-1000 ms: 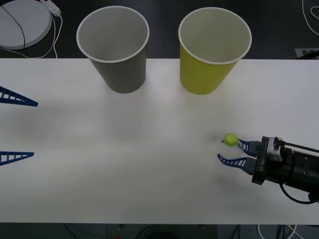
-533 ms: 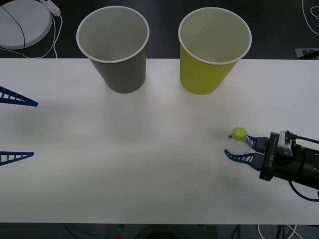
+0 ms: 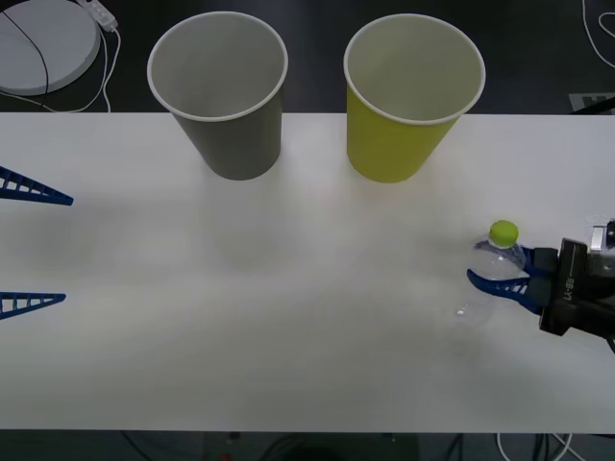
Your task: Put the can into the green bin and the plastic bottle into the gray bin
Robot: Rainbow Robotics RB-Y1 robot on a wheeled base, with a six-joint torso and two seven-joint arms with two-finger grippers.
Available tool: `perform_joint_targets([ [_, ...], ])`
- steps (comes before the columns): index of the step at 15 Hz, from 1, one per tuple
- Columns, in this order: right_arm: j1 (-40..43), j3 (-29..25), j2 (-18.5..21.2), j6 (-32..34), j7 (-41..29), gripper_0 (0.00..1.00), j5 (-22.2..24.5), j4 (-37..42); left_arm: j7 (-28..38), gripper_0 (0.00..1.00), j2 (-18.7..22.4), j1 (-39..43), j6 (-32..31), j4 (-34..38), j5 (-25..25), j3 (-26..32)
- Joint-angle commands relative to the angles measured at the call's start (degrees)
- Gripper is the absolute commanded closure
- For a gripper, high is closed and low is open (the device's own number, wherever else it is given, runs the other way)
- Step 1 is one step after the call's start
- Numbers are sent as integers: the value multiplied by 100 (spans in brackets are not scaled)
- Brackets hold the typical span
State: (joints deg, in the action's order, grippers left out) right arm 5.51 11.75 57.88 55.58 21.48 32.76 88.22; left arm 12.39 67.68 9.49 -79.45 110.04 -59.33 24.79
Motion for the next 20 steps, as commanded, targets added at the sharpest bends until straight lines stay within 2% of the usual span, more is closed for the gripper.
perform_joint_targets([
  [1, 477, -726, 110, -47, -883, 100, 380, 538, 0, 0, 0, 0, 0, 0, 0, 0],
  [6, 1286, -2036, 127, -56, -2421, 100, 1048, 1514, 0, 0, 0, 0, 0, 0, 0, 0],
  [9, 1699, -2669, 127, -188, -2983, 100, 1320, 2164, 0, 0, 0, 0, 0, 0, 0, 0],
  [13, 2147, -3363, 136, -355, -3695, 100, 1417, 2991, 0, 0, 0, 0, 0, 0, 0, 0],
  [17, 2279, -3943, 180, -355, -4434, 100, 1628, 3456, 0, 0, 0, 0, 0, 0, 0, 0],
  [20, 2279, -4295, 365, -364, -4979, 100, 1663, 3711, 0, 0, 0, 0, 0, 0, 0, 0],
])
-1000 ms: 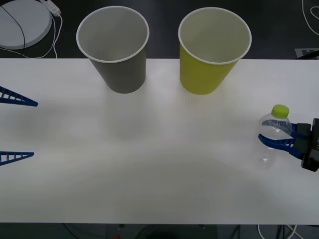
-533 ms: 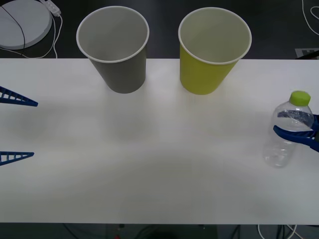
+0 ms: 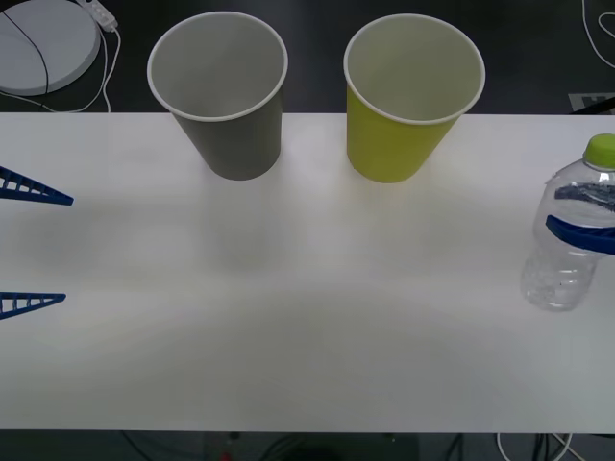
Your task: Put the can into the green bin and the plastic bottle into the gray bin
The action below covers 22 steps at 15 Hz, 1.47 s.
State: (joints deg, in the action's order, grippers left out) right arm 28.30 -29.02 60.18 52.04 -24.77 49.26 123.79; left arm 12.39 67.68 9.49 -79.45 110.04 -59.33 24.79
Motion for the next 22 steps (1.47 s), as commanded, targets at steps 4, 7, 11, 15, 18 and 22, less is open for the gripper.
perform_joint_targets([
  [4, -9, -719, 451, -71, -1162, 100, 13, 462, 0, 0, 0, 0, 0, 0, 0, 0],
  [7, -79, -1053, 705, -88, -1777, 100, 31, 585, 0, 0, 0, 0, 0, 0, 0, 0],
  [11, -404, -1299, 1110, -88, -2621, 100, 356, 603, 0, 0, 0, 0, 0, 0, 0, 0],
  [15, -1046, -1299, 1663, -71, -3843, 100, 989, 655, 0, 0, 0, 0, 0, 0, 0, 0],
  [18, -1512, -1176, 2103, -62, -4669, 100, 1147, 664, 0, 0, 0, 0, 0, 0, 0, 0],
  [22, -2338, -614, 2683, -27, -4959, 100, 1156, 444, 0, 0, 0, 0, 0, 0, 0, 0],
])
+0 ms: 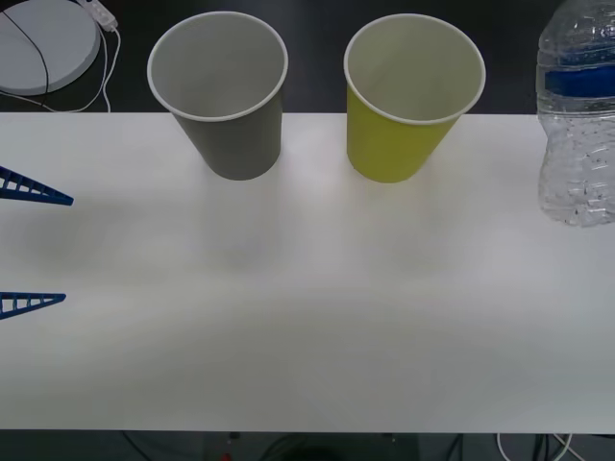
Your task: Put the can into the green bin and the plastic bottle into the gray bin
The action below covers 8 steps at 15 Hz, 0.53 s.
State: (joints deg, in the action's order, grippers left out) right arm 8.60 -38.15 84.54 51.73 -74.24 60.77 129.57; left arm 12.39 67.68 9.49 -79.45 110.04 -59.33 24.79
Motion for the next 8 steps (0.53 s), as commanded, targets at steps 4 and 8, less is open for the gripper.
perform_joint_targets([
  [4, -1739, 1451, 528, 101, -21, 100, -21, -442, 0, 0, 0, 0, 0, 0, 0, 0],
  [8, -4068, 3305, 370, 716, -21, 100, 32, -1039, 0, 0, 0, 0, 0, 0, 0, 0],
])
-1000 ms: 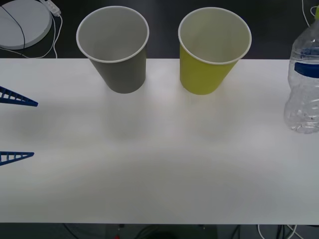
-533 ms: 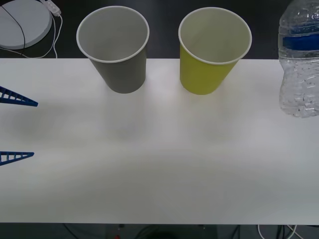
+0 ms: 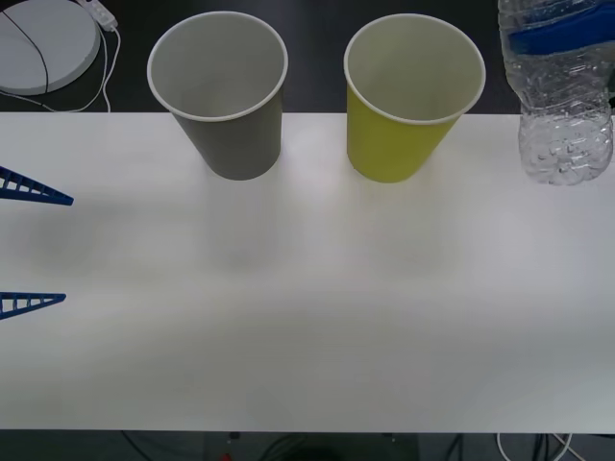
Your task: Put the can into the green bin and the plastic bottle into the gray bin
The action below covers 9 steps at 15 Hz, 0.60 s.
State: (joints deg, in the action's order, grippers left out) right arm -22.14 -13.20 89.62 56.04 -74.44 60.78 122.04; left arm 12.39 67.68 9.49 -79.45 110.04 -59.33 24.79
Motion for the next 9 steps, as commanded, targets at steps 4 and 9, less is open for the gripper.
perform_joint_targets([
  [4, -3586, 3183, -753, 698, -1, 100, 250, -1253, 0, 0, 0, 0, 0, 0, 0, 0],
  [9, -5995, 5635, -1834, 698, 8, 100, 557, -2835, 0, 0, 0, 0, 0, 0, 0, 0],
])
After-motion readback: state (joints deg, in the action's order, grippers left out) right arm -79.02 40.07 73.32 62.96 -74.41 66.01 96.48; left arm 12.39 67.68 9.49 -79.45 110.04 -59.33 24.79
